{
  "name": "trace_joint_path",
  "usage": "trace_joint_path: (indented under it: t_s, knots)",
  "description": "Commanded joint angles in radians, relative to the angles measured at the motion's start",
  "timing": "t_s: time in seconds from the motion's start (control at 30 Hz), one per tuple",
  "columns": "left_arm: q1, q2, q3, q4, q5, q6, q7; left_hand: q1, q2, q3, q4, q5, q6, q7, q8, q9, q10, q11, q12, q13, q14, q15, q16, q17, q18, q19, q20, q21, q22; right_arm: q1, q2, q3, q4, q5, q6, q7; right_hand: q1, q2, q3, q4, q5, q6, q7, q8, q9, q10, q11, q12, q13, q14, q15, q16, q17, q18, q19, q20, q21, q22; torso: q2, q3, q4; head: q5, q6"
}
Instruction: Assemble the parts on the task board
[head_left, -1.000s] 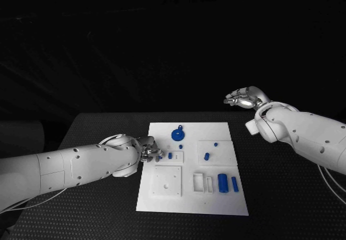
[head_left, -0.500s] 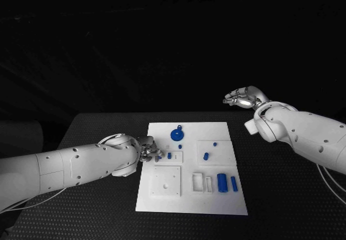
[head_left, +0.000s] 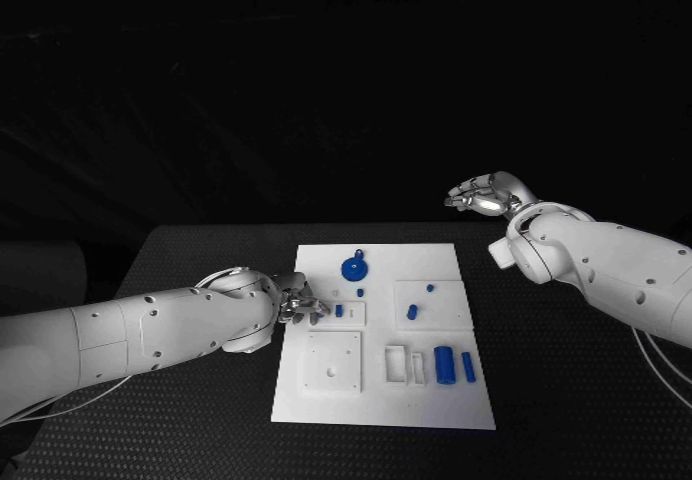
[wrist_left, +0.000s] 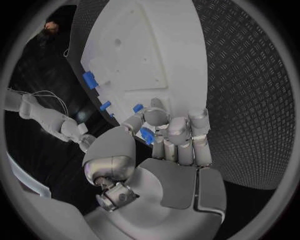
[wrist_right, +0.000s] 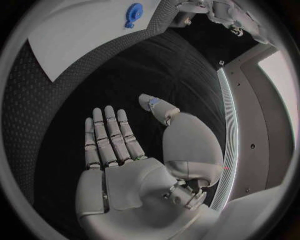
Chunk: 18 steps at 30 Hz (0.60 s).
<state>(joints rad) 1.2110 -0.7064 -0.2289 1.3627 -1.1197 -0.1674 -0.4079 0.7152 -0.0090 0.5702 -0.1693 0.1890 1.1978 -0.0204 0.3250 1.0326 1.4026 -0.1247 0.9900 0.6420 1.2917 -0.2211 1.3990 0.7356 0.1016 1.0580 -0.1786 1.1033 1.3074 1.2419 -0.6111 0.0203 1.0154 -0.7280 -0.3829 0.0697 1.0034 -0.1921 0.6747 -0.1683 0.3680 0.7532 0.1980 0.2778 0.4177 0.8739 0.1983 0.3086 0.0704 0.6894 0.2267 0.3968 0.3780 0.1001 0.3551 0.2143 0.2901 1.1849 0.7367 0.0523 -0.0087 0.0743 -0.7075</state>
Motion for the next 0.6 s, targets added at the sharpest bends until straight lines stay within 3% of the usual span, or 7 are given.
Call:
trace_joint_path:
  t_s: [0.03,0.27,0.43,0.6]
  knots:
    - [-0.008,0.000,-0.006,-0.001,0.003,0.034,-0.018,-0.001,-0.016,0.000,0.010,-0.024,-0.001,0.002,0.004,0.002,0.004,-0.004,0.007,-0.003,0.003,-0.009,0.004,-0.002,0.003,-0.001,-0.095,0.002,0.009,0.000,-0.001,0.000,0.000,-0.008,0.013,0.005,0.001,-0.001,-0.001,0.004,0.006,-0.007,0.030,0.005,-0.002,0.007,0.001,-0.005,-0.002,-0.010,0.001,0.006,-0.001,-0.012,-0.005,-0.001,-0.006,0.002,0.000,0.0002,-0.0003,0.000,0.000]
    - [-0.008,-0.002,-0.006,-0.003,0.003,0.034,-0.019,-0.003,-0.035,-0.001,0.032,-0.063,0.001,0.002,0.000,0.003,0.003,-0.004,0.011,-0.010,0.001,-0.010,0.007,-0.006,0.005,-0.002,-0.095,0.001,0.010,0.000,-0.002,0.000,0.001,-0.008,0.013,0.004,0.002,-0.001,0.000,0.003,0.006,-0.007,0.030,0.005,-0.002,0.007,0.001,-0.006,-0.002,-0.010,0.001,0.006,-0.002,-0.012,-0.006,-0.001,-0.006,0.003,0.000,-0.0002,-0.0001,-0.001,0.000]
    - [-0.008,-0.003,-0.005,-0.006,0.003,0.028,-0.019,-0.004,-0.038,-0.001,0.037,-0.069,0.002,0.002,-0.001,0.004,0.002,-0.004,0.012,-0.011,0.001,-0.010,0.007,-0.007,0.005,-0.002,-0.095,0.001,0.010,0.000,-0.003,0.000,0.001,-0.008,0.013,0.004,0.002,0.000,0.000,0.003,0.007,-0.008,0.030,0.005,-0.002,0.007,0.001,-0.006,-0.002,-0.011,0.001,0.007,-0.002,-0.012,-0.006,-0.001,-0.007,0.004,0.000,-0.0004,0.0001,-0.001,0.001]
    - [-0.008,-0.006,-0.004,-0.009,0.003,0.022,-0.019,-0.011,-0.054,-0.004,0.058,-0.113,0.002,0.001,-0.003,0.006,0.001,-0.005,0.016,-0.016,0.000,-0.010,0.010,-0.009,0.007,-0.003,-0.095,0.000,0.010,-0.001,-0.003,0.000,0.001,-0.008,0.013,0.004,0.003,0.000,0.000,0.002,0.007,-0.008,0.030,0.005,-0.002,0.007,0.001,-0.006,-0.002,-0.011,0.002,0.007,-0.003,-0.012,-0.007,-0.001,-0.007,0.004,0.000,-0.0009,-0.0003,-0.001,0.000]
